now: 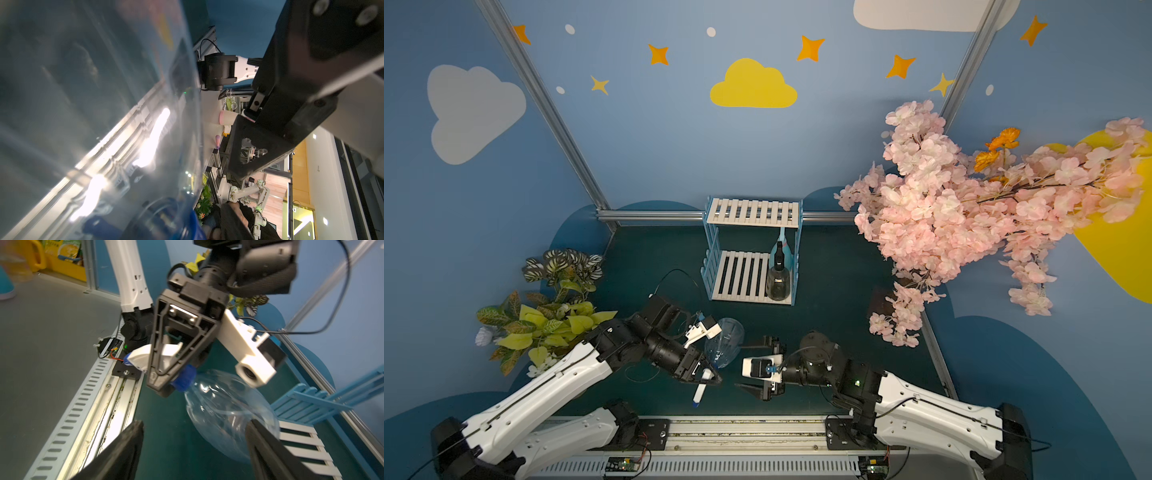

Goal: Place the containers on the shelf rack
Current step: 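Pick up a container from the center of the board.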

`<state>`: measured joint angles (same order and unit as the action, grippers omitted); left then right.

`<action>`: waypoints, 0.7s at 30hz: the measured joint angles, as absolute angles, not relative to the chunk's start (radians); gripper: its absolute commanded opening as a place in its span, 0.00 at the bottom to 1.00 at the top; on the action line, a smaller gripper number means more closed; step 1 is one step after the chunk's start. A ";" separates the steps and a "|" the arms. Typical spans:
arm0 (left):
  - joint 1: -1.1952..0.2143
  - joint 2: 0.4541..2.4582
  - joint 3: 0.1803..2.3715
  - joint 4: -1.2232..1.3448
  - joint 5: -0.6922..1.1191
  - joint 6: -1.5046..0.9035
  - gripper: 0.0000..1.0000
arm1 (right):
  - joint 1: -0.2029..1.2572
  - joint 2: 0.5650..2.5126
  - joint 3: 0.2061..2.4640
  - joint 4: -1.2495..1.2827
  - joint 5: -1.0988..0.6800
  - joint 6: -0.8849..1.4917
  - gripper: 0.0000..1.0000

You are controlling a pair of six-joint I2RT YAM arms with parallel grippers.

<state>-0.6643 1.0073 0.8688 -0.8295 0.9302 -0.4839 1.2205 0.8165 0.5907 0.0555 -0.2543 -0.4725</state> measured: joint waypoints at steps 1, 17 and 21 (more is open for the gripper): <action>-0.666 1.014 0.872 -0.829 0.940 -0.477 0.40 | 1.240 0.838 0.599 0.054 -0.253 -0.498 0.74; -0.675 1.049 0.873 -0.810 1.018 -0.454 0.42 | 1.285 0.994 0.608 0.222 -0.172 -0.633 0.55; -0.675 1.050 0.871 -0.791 1.022 -0.469 0.43 | 1.290 1.013 0.608 0.241 -0.176 -0.660 0.52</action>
